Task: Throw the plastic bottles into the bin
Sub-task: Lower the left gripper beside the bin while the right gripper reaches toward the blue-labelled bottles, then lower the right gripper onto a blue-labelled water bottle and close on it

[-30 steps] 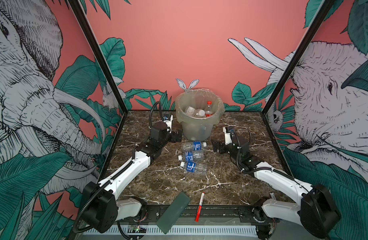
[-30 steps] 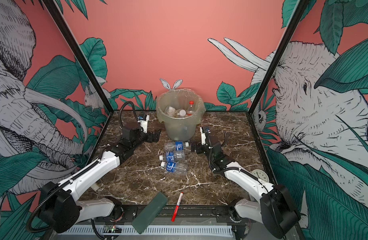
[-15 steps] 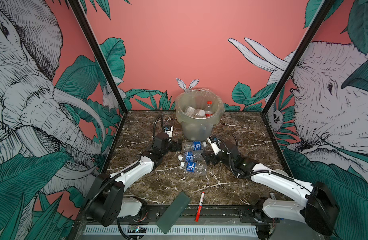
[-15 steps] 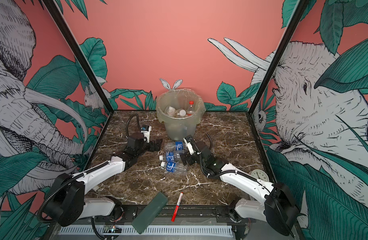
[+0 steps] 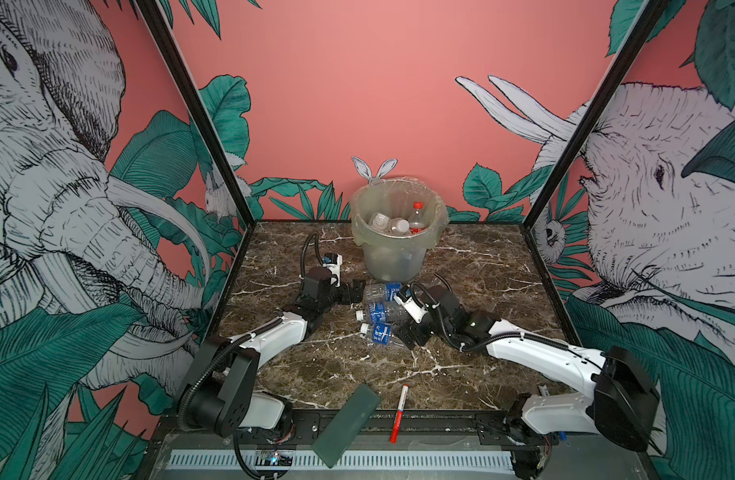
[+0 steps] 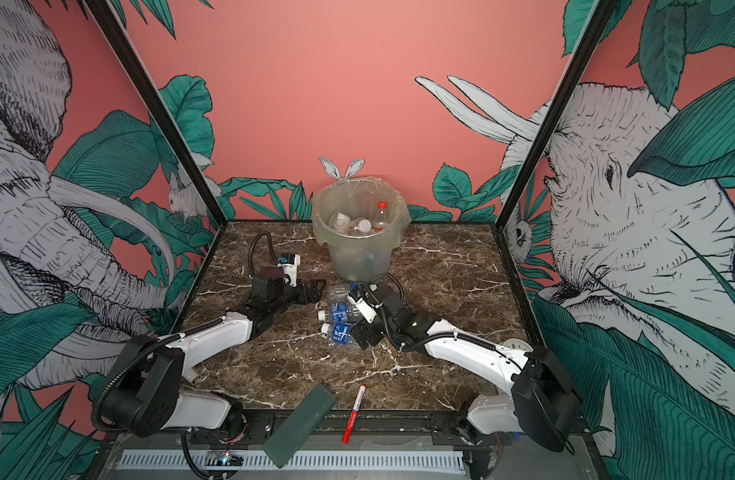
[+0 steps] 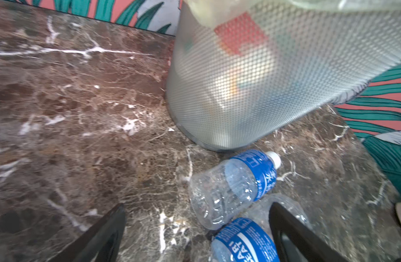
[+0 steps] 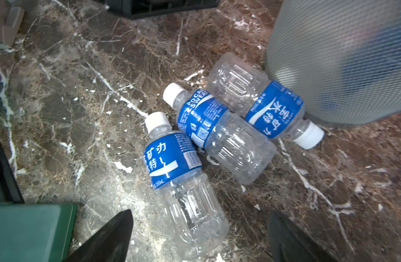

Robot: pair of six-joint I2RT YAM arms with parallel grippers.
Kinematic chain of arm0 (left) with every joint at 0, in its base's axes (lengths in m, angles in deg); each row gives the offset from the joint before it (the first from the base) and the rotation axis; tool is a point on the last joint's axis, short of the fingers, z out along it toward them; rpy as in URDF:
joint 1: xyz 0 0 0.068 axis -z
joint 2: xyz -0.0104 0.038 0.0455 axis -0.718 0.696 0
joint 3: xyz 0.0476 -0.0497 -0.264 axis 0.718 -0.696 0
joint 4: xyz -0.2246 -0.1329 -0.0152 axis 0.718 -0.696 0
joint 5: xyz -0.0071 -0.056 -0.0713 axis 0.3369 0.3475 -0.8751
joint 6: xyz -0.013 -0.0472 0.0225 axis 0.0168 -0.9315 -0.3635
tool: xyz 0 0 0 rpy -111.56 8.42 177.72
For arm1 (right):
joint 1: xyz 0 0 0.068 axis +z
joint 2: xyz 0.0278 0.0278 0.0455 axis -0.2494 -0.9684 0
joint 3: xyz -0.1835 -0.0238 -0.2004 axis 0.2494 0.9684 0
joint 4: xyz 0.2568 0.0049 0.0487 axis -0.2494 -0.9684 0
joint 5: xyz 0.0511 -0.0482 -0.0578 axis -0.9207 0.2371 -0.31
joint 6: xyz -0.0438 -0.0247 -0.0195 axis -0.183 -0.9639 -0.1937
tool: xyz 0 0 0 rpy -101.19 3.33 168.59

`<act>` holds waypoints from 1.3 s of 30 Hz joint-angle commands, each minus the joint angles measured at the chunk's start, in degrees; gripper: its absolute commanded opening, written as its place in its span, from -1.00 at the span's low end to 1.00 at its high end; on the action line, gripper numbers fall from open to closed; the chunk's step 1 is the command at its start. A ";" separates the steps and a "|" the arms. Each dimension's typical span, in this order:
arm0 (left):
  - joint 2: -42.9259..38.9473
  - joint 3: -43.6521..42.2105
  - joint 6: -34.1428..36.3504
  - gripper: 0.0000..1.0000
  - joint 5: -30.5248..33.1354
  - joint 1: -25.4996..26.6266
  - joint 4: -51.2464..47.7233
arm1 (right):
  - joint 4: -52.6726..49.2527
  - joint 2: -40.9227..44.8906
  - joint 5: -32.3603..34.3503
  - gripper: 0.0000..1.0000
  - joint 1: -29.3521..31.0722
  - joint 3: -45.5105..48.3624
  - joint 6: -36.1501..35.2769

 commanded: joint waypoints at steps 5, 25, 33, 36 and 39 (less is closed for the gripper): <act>1.70 0.83 -1.30 0.98 -3.95 -0.09 1.80 | -0.51 -4.38 -5.31 0.85 0.64 -2.36 -3.68; 3.38 0.76 -3.86 0.98 -5.97 -2.28 2.51 | -2.13 -14.76 -4.57 0.77 2.29 -8.70 -5.61; 3.47 0.69 -4.24 0.98 -6.50 -2.55 2.95 | -2.31 -18.31 -4.95 0.76 2.92 -9.10 -5.62; 3.49 0.56 -4.37 0.98 -6.59 -2.58 3.00 | -2.41 -19.27 -4.24 0.75 3.30 -9.15 -5.71; 3.37 0.60 -4.48 0.98 -6.59 -2.65 2.95 | -2.39 -19.86 -3.59 0.74 3.47 -9.10 -5.80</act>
